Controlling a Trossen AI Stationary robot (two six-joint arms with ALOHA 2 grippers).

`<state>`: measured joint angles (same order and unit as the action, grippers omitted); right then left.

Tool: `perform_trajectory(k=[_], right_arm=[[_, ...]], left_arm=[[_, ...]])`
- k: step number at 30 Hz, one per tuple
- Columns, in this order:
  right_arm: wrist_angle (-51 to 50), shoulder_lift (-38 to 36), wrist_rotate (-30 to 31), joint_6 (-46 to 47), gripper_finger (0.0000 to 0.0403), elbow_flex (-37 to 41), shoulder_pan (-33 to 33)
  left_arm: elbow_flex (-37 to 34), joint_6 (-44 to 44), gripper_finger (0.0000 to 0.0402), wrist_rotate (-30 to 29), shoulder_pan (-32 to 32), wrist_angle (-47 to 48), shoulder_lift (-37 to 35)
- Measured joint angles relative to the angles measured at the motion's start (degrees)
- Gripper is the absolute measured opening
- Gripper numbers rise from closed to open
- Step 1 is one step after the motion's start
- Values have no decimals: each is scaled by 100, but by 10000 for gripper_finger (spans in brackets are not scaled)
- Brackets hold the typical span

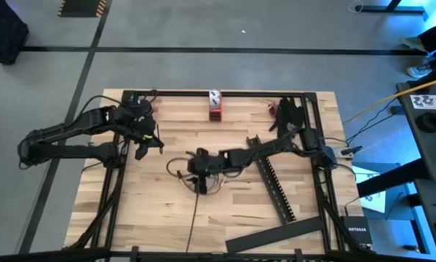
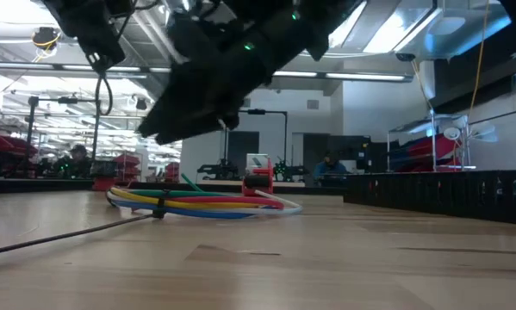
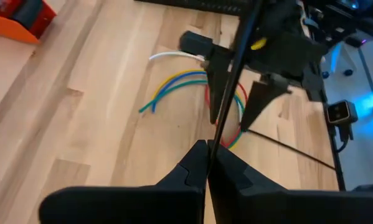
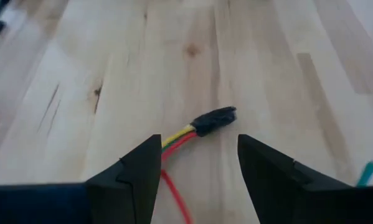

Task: Ziptie cables
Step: Wrap the black zip tie on the cable

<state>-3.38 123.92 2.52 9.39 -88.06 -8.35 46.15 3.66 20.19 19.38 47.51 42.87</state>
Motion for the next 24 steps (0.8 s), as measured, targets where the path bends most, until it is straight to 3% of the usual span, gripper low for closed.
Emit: perform_trajectory(k=[9,19,24], right_arm=[[-463,774,1403,1087,204,-779,-553],[-509,1099,1202,1759,201,-794,-596],[-1052,1145,1329,2053,155,-826,-599]], left_arm=[[0,298,0,-215,-508,-25,-20],[0,371,0,-356,-778,-526,-9],[0,384,0,-360,-869,-530,-9]])
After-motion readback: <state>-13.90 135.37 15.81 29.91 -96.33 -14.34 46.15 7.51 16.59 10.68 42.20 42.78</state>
